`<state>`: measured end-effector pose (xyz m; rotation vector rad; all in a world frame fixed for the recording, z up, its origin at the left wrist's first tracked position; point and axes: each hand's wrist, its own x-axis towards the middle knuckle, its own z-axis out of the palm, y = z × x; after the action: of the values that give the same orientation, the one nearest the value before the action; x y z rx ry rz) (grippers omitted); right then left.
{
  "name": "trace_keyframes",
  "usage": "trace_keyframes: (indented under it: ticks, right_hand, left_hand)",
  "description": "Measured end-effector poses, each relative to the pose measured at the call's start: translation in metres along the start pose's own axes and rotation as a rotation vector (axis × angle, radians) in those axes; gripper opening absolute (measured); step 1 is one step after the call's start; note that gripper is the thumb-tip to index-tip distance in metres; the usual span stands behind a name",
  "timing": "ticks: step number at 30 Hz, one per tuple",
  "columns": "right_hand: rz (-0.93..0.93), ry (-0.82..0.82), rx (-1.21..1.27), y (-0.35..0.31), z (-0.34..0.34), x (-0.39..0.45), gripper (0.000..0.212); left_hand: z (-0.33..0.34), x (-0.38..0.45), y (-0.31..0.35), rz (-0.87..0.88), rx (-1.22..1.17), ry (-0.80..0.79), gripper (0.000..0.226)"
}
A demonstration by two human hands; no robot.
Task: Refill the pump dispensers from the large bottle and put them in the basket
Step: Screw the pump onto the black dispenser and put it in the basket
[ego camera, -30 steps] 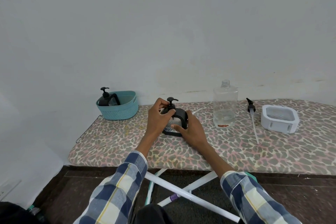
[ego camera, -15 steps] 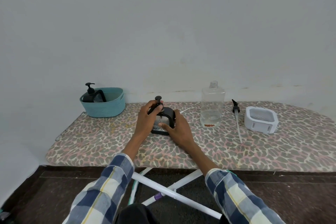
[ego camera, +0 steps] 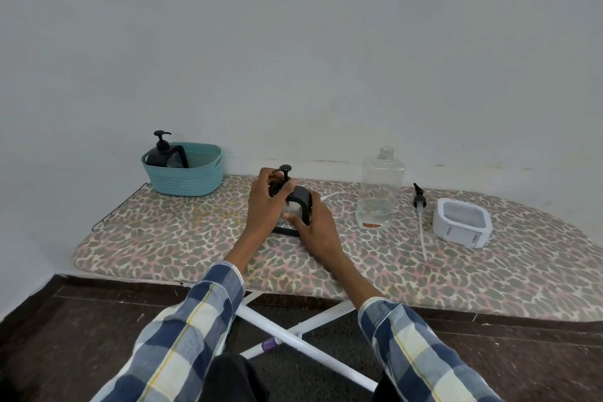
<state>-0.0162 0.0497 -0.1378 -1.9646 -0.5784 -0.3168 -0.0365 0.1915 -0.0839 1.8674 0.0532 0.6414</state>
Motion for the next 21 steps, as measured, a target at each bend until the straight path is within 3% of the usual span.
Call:
trace_keyframes:
  ticks: [6, 16, 21]
  right_hand:
    - [-0.008, -0.01, 0.049, -0.001, 0.0, 0.001, 0.065]
    - [-0.024, -0.025, 0.045, -0.005, -0.004, -0.001, 0.063]
    - [-0.015, -0.025, 0.054, -0.004, -0.002, 0.0, 0.059]
  left_hand:
    - [-0.004, -0.002, -0.005, 0.028, -0.012, -0.015, 0.025]
    - [-0.002, -0.005, -0.001, 0.052, 0.083, 0.048, 0.045]
    - [-0.002, -0.004, 0.0, 0.089, 0.133, 0.047, 0.025]
